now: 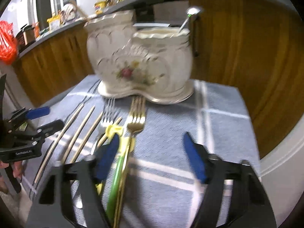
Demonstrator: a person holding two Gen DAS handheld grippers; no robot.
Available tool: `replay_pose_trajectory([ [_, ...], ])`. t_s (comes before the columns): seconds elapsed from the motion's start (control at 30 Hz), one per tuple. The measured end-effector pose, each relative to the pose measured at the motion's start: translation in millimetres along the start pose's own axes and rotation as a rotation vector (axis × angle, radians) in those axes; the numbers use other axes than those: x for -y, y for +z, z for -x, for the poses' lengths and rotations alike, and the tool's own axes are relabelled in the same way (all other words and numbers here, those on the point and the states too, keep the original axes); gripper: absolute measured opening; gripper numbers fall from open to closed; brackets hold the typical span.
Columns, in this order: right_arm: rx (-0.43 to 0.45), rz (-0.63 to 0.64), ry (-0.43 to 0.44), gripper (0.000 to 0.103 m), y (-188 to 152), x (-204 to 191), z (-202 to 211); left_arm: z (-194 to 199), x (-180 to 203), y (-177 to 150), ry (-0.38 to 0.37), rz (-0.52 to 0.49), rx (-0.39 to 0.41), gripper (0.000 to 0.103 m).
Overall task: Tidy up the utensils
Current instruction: 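Grasp another chopstick with the left tool while the right tool grasps the gold fork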
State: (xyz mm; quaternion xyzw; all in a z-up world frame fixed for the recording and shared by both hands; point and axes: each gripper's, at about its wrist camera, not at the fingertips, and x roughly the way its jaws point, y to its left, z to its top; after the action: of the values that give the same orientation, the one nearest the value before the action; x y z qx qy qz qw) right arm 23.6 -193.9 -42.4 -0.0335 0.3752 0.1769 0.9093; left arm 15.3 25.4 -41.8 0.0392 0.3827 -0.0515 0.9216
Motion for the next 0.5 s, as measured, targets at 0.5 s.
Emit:
replay_pose_trajectory([
  [0.5, -0.095, 0.011, 0.079, 0.014, 3, -12, -19, -9, 13, -3, -0.047, -0.06, -0.067, 0.027],
])
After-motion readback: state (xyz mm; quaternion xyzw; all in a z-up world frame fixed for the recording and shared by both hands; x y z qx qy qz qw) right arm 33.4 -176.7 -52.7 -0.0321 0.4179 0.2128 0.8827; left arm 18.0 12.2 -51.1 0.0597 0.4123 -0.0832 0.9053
